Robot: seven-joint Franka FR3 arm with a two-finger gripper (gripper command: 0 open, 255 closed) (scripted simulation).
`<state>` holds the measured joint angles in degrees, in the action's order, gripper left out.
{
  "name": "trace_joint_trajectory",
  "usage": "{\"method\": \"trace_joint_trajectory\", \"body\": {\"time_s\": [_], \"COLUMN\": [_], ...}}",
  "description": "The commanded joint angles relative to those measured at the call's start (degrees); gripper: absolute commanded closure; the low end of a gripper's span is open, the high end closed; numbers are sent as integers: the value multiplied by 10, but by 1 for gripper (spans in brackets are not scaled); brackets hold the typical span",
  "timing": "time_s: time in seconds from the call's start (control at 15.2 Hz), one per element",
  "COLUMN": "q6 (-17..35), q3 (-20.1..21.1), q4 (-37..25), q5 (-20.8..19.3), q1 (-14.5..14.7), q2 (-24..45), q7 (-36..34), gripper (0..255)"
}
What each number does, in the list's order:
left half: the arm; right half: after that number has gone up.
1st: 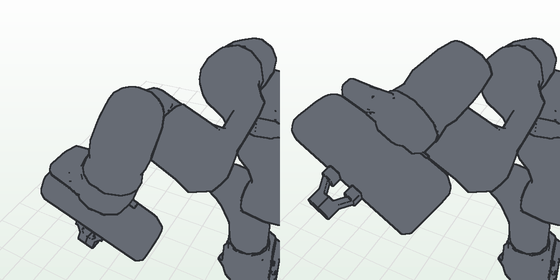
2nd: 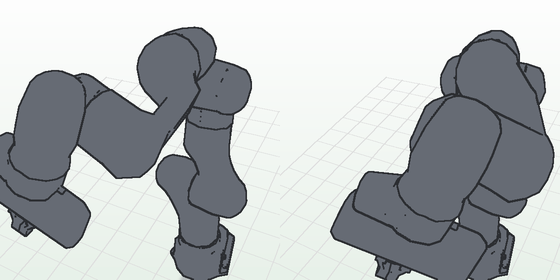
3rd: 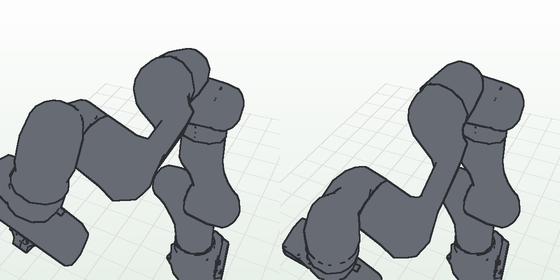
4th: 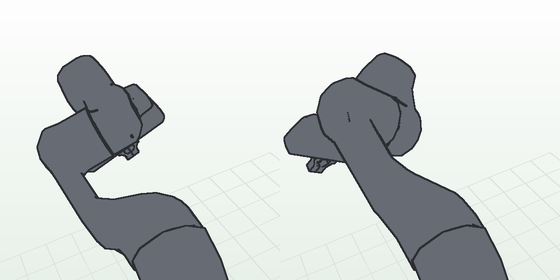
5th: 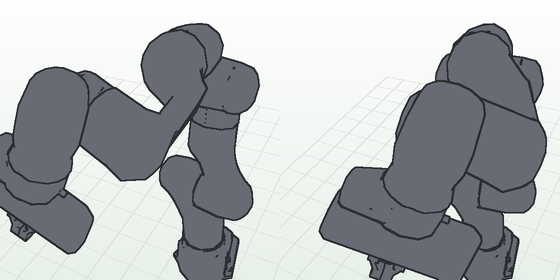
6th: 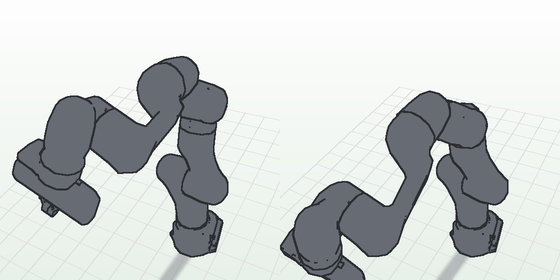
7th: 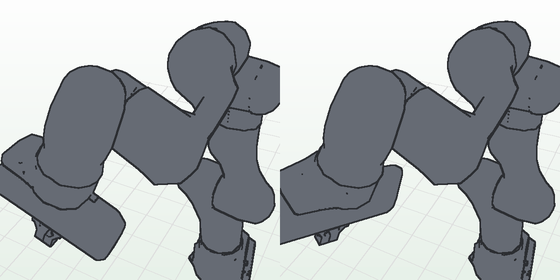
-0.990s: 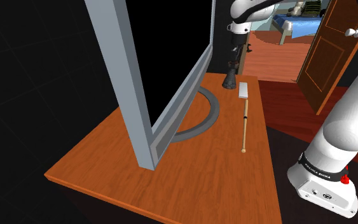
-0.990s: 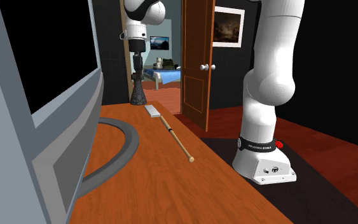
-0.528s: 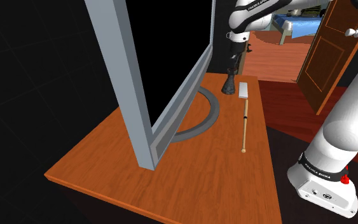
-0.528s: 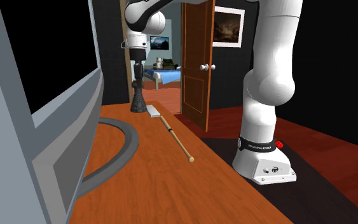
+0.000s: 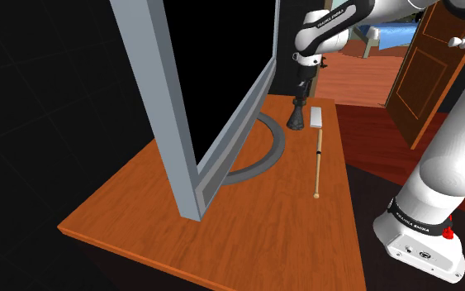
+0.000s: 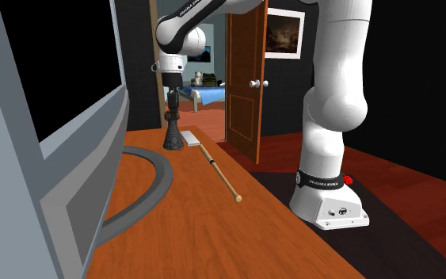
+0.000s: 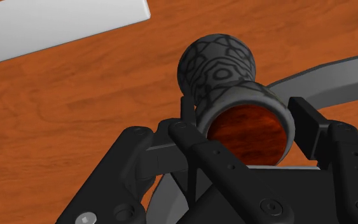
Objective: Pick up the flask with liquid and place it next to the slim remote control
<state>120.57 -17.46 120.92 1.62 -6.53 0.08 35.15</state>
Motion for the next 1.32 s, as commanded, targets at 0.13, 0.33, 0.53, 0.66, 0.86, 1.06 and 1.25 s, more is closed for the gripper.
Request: {"method": "trace_joint_trajectory", "body": {"time_s": [0.13, 0.33, 0.53, 0.66, 0.86, 1.06, 1.25], "q6": [23, 23, 23, 23, 23, -14, -48], "q3": [0, 0, 0, 0, 0, 0, 1], "q4": [15, 15, 15, 15, 15, -7, -30], "q5": [3, 3, 3, 3, 3, -3, -7], "q1": [0, 0, 0, 0, 0, 0, 1], "q2": [8, 8, 8, 8, 8, -8, -20], "q7": [2, 2, 2, 2, 2, -2, -5], "gripper": [255, 255, 255, 0, 0, 0, 0]}}
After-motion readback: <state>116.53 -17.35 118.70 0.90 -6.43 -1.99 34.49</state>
